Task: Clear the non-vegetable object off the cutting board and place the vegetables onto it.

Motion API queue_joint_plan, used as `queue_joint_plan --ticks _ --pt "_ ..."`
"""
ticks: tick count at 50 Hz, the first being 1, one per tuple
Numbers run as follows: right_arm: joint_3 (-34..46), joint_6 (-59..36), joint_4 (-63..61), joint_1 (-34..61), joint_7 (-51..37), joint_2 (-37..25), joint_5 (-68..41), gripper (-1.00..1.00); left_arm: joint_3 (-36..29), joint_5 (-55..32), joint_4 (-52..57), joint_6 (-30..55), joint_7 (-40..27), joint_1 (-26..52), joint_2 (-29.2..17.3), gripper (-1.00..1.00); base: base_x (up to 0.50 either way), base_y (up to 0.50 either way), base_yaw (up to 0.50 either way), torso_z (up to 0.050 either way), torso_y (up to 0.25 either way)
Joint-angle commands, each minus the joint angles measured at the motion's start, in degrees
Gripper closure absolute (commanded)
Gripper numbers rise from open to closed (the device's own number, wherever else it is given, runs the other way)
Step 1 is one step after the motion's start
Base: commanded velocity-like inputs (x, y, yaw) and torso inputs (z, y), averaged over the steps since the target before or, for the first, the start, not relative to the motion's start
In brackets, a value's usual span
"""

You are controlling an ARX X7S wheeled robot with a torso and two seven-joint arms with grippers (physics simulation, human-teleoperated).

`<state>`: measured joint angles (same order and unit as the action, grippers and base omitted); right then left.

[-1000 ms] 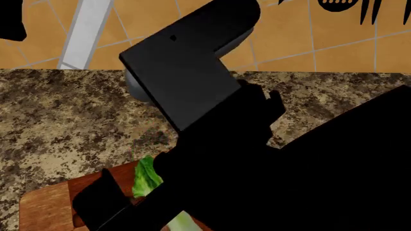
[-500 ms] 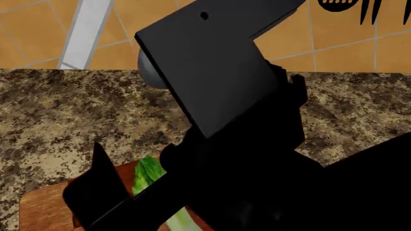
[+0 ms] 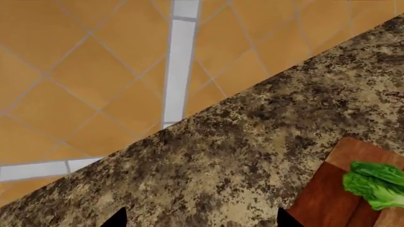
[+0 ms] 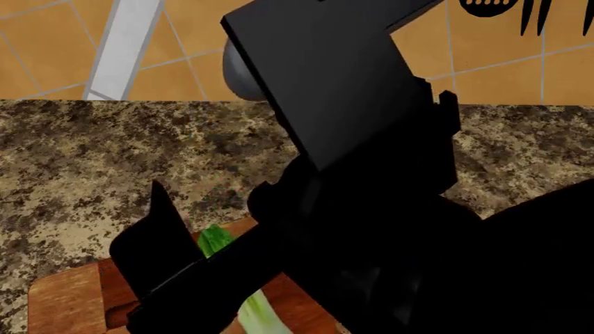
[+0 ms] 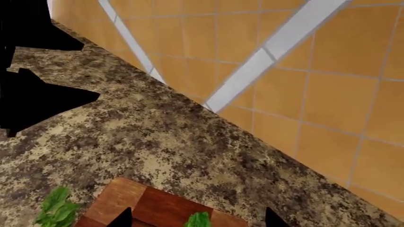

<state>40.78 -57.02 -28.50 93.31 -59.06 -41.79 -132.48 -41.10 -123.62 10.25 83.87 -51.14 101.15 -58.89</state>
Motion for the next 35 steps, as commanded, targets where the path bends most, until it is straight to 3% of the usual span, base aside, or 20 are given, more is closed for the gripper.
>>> queue_joint_plan --ticks 1,28,32,33,35 --pt "0.32 -0.55 1.13 0.13 0.60 -0.12 0.85 -1.00 -7.63 -14.51 2.14 -4.98 -6.47 1.95 -5.77 -1.00 0.00 0.00 0.00 0.000 0.000" --pt "2.06 -2.25 3.61 3.86 0.19 0.19 -0.24 -1.00 -7.46 -14.14 12.69 -12.26 -1.97 -11.41 -18.32 -1.00 0.00 0.00 0.00 0.000 0.000" --pt "1.82 -2.62 3.83 4.05 0.78 0.09 0.18 -1.00 -8.23 -17.03 13.96 -12.54 -3.63 -11.29 -19.38 -1.00 0.00 0.00 0.00 0.000 0.000" --pt "1.59 -2.84 4.09 4.18 1.03 -0.36 0.28 -1.00 -9.37 -23.49 17.37 -13.53 -7.91 -10.54 -22.32 -1.00 0.00 0.00 0.00 0.000 0.000" --pt "1.40 -2.82 4.03 3.89 1.37 -0.36 0.71 -1.00 -9.46 -25.57 18.36 -13.67 -9.30 -9.91 -22.71 -1.00 0.00 0.00 0.00 0.000 0.000"
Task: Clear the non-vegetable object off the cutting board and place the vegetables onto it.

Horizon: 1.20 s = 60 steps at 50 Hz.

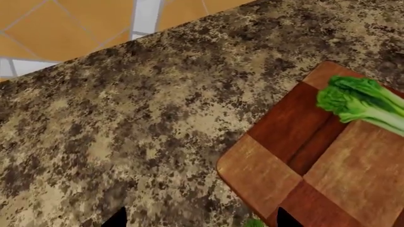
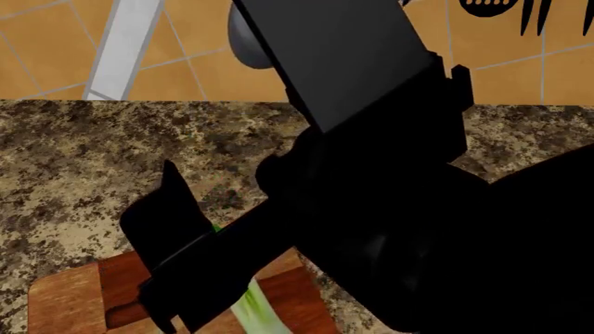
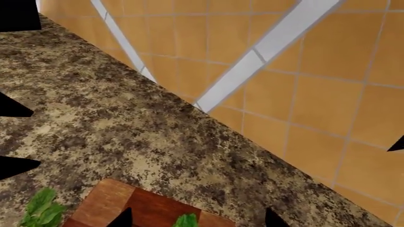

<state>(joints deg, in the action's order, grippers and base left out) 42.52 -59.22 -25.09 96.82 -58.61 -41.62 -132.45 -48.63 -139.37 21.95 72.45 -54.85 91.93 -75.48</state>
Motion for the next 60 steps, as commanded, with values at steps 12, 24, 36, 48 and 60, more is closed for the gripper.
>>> queue_joint_plan --ticks 12,24,36,48,60 --pt "0.27 -1.39 1.99 1.05 1.78 0.46 1.66 -1.00 -1.51 -14.07 10.32 -3.16 -5.50 -0.46 -10.44 -1.00 0.00 0.00 0.00 0.000 0.000" --pt "0.64 -1.31 2.13 1.65 1.51 0.30 1.19 -1.00 -3.65 -10.19 14.48 -7.50 0.36 -4.19 -14.44 -1.00 0.00 0.00 0.00 0.000 0.000" --pt "1.12 -1.68 2.98 2.98 1.45 0.62 0.95 -1.00 -5.66 -10.06 15.59 -10.35 0.36 -6.77 -14.51 -1.00 0.00 0.00 0.00 0.000 0.000" --pt "1.25 -1.30 2.51 3.22 1.19 0.42 0.54 -1.00 -7.47 -8.93 17.58 -14.17 0.91 -9.09 -14.51 -1.00 0.00 0.00 0.00 0.000 0.000" --pt "1.66 -1.36 2.58 4.06 0.98 0.59 0.11 -1.00 -10.31 -6.33 19.62 -19.37 2.47 -12.39 -14.52 -1.00 0.00 0.00 0.00 0.000 0.000"
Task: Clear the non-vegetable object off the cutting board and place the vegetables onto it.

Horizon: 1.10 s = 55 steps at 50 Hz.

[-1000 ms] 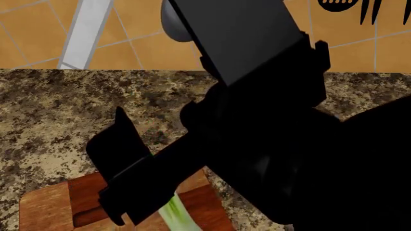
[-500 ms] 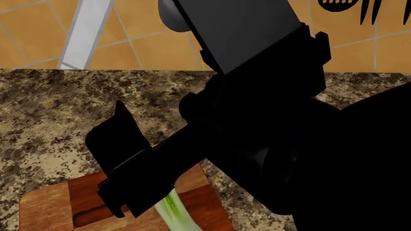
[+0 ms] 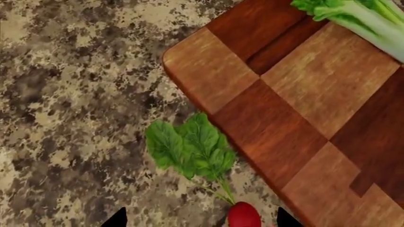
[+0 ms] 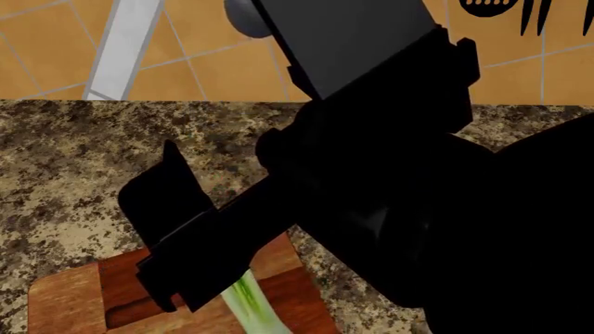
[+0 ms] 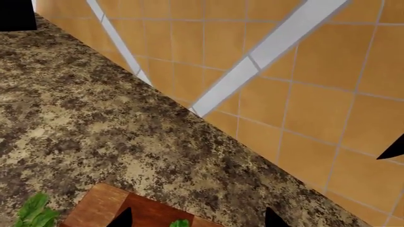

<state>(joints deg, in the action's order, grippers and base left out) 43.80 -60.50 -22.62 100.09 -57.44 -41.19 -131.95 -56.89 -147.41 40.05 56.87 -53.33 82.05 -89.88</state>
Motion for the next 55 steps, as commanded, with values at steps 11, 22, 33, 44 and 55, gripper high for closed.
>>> queue_joint_plan --ticks 11,22,33,44,55 --pt "0.78 -0.19 0.91 1.59 0.02 1.00 -0.13 -1.00 -4.39 5.04 2.04 -7.26 2.25 -5.25 -0.11 -1.00 0.00 0.00 0.00 0.000 0.000" --pt "1.00 0.02 0.81 2.06 -0.22 0.93 -0.50 -1.00 -7.45 8.98 4.44 -11.80 4.14 -8.70 -0.11 -1.00 0.00 0.00 0.00 0.000 0.000" --pt "1.30 0.23 1.00 2.77 -0.46 1.11 -1.00 -1.00 -10.60 14.37 4.45 -15.28 6.45 -12.18 -0.11 -1.00 0.00 0.00 0.00 0.000 0.000" --pt "1.47 0.54 0.47 2.86 -0.76 0.76 -1.45 -1.00 -14.72 20.58 5.65 -20.32 9.01 -16.60 -0.11 -1.00 0.00 0.00 0.00 0.000 0.000" --pt "1.40 0.91 -0.07 2.51 -0.72 0.32 -1.41 -1.00 -18.12 25.66 6.52 -24.62 10.74 -20.26 -0.11 1.00 0.00 0.00 0.00 0.000 0.000"
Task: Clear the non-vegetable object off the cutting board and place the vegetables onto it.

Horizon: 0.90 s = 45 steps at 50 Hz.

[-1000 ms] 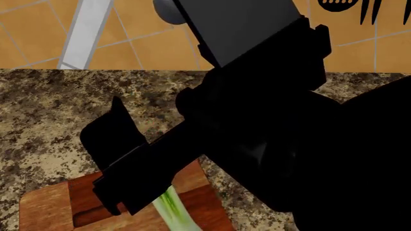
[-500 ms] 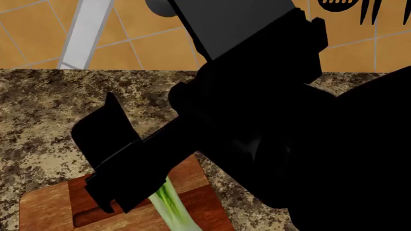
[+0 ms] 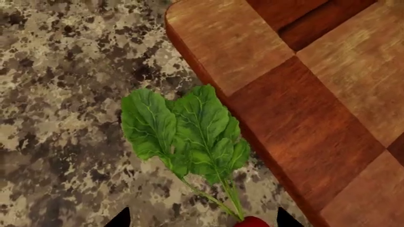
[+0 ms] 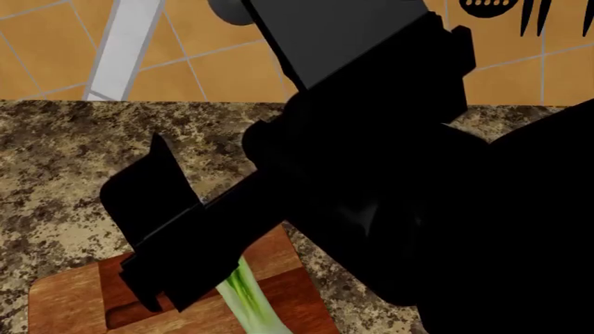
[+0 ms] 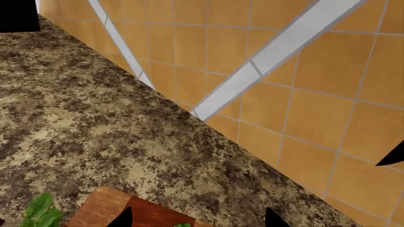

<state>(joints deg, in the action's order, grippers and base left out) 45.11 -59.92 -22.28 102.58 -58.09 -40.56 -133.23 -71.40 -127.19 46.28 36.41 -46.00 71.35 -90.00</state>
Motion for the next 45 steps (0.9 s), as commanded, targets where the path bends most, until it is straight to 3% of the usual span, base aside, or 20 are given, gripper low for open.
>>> queue_joint_plan --ticks 1,25,35,45 --pt "0.10 0.35 -0.43 -0.01 -0.05 -0.32 -0.14 -1.00 -3.40 5.09 0.14 -4.01 3.37 -9.38 0.00 1.00 0.00 0.00 0.00 0.000 0.000" --pt "0.55 0.01 0.58 1.69 -0.02 -0.41 -0.67 -1.00 4.76 -3.07 -5.73 3.91 -4.47 -1.84 0.00 1.00 0.00 0.00 0.00 -0.001 0.000" --pt "0.21 0.76 -0.55 0.36 0.36 -0.76 0.17 -1.00 13.15 -11.40 -9.27 11.88 -10.24 6.21 0.00 1.00 0.00 0.00 0.00 0.000 0.000" --pt "-0.39 1.01 -1.17 -0.91 1.31 -1.75 1.15 -1.00 16.77 -14.41 -8.57 15.49 -8.36 9.44 0.00 1.00 0.00 0.00 0.00 0.000 0.000"
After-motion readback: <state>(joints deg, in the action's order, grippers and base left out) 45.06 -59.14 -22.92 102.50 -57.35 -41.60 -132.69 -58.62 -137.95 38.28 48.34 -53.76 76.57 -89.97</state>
